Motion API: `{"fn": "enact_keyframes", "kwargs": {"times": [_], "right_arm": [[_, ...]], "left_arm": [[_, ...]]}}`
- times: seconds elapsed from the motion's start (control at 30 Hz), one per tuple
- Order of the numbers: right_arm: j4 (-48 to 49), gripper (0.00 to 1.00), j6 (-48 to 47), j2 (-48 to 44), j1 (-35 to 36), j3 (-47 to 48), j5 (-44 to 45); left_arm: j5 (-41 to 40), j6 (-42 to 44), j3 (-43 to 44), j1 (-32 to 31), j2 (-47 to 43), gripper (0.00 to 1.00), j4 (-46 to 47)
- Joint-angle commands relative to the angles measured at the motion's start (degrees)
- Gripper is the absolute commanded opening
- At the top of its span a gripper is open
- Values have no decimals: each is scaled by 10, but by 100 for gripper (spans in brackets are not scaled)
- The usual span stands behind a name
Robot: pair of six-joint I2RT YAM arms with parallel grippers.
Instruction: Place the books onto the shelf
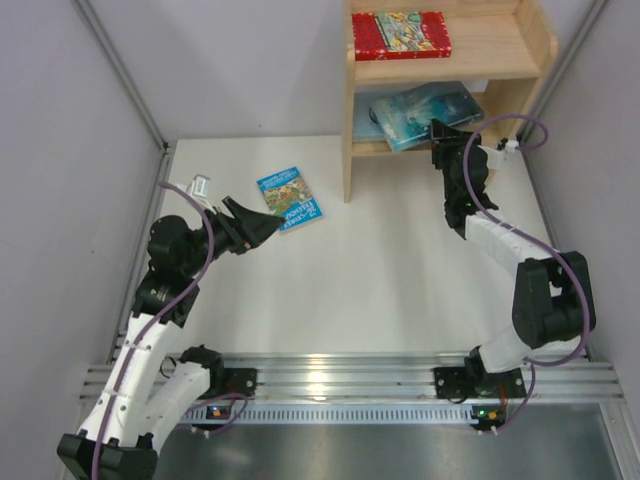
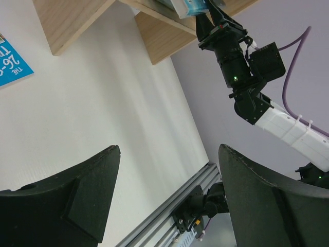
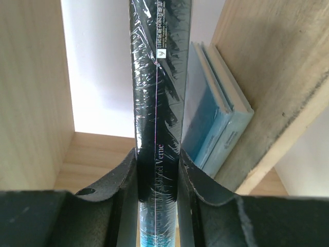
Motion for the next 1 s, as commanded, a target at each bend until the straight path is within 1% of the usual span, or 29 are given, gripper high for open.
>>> {"fn": "enact_keyframes", "kwargs": {"times": [0.0, 0.3, 0.43, 0.63, 0.97], "right_arm": [[165, 0, 27, 5, 15, 84, 30], [177, 0, 15, 53, 37, 133, 60], [181, 0, 6, 73, 55, 149, 97], [167, 0, -1, 112, 75, 196, 116], [166, 0, -3, 146, 113, 215, 146]], "left_arm": [[13, 3, 21, -1, 10, 82, 37], [21, 10, 31, -1, 22, 82, 42], [25, 15, 30, -1, 27, 82, 45], [32, 9, 43, -1, 37, 82, 56], [33, 13, 31, -1, 36, 82, 54]]}}
